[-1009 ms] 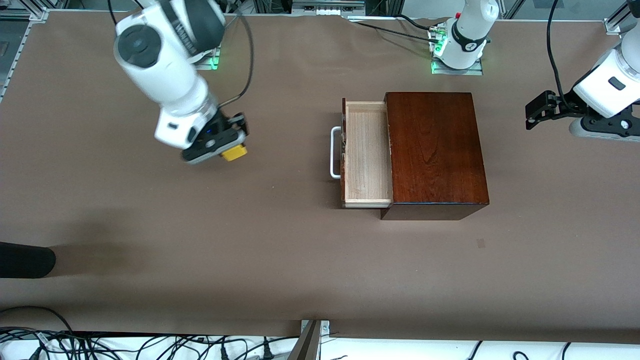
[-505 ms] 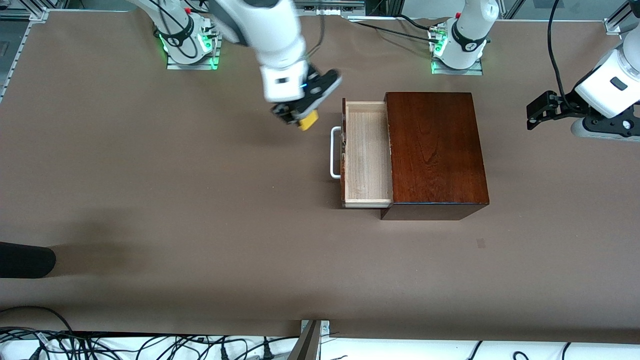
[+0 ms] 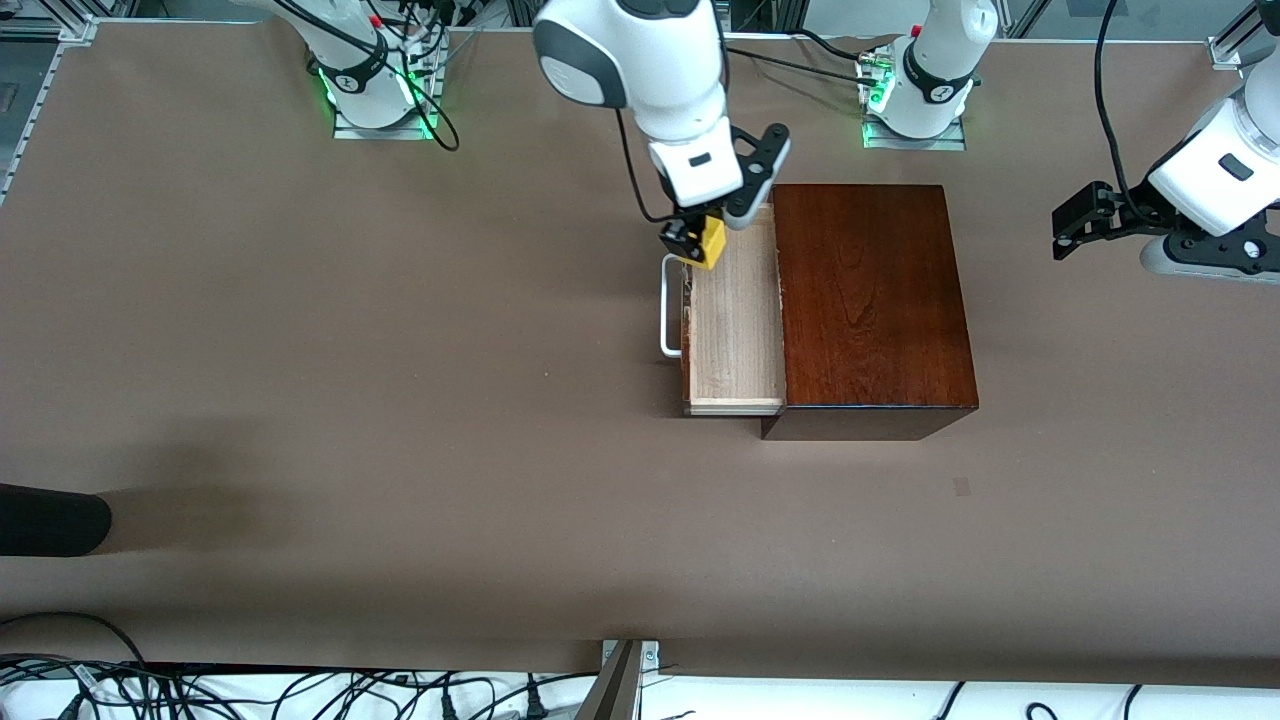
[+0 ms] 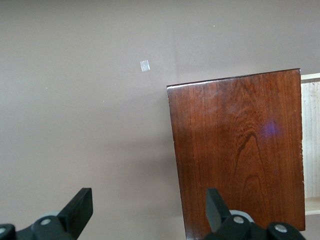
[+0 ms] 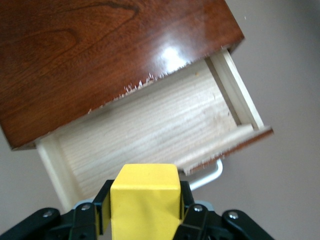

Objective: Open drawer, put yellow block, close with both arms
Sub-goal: 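Carry the yellow cube over the open drawer with the right gripper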

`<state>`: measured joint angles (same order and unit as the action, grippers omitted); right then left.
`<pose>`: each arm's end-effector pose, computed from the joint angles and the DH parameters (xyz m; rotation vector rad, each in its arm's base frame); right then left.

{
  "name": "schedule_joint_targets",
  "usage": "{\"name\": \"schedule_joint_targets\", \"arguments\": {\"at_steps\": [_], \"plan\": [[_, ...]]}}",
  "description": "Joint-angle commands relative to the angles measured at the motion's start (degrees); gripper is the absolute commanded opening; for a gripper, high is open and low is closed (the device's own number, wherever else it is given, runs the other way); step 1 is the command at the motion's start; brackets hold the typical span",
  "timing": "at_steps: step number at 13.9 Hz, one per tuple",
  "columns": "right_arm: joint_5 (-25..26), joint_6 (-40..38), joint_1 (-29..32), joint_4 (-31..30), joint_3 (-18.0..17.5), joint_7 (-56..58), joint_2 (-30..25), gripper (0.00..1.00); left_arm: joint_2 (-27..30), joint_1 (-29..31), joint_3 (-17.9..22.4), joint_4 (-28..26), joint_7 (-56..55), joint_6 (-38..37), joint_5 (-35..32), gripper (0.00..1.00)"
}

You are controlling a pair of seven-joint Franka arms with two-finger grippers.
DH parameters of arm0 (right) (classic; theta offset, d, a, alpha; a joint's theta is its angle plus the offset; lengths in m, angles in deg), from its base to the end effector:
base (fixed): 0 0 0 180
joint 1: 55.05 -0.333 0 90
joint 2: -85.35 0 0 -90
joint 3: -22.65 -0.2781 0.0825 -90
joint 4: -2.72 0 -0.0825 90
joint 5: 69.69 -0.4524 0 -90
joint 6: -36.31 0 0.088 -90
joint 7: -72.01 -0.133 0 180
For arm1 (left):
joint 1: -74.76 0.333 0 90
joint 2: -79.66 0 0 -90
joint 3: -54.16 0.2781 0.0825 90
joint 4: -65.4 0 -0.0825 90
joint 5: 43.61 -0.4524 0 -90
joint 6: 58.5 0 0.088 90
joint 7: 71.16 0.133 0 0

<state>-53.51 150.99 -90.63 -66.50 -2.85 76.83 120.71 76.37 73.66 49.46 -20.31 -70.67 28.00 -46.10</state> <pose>0.4687 0.6436 0.3955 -2.5616 -1.6352 -0.3289 0.6288 -0.0567 0.5598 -3.0957 0.1674 0.0645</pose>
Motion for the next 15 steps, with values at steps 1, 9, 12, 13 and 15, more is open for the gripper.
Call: {"name": "schedule_joint_targets", "arguments": {"at_steps": [1,9,12,13,15], "plan": [[4.99,-2.27,-4.66,6.73,0.45,2.21,5.32,0.09,1.01,-0.3,0.21,-0.78,0.3,0.51,0.21,1.0],[10.18,-2.8,-7.4,6.56,0.63,8.71,8.76,0.09,0.57,-0.3,0.21,-0.17,0.3,0.68,0.3,1.0],[10.19,-3.15,-7.4,6.56,1.33,10.91,9.72,0.09,0.49,-0.3,0.21,-0.08,0.3,0.68,0.39,1.0],[10.27,-2.98,-7.31,6.47,1.33,11.53,10.07,0.09,0.49,-0.3,0.21,-0.08,0.3,0.68,0.39,1.0],[10.19,-2.36,-7.31,6.56,1.77,12.5,10.69,0.09,0.49,-0.3,0.21,-0.08,0.3,0.68,0.39,1.0]]}}
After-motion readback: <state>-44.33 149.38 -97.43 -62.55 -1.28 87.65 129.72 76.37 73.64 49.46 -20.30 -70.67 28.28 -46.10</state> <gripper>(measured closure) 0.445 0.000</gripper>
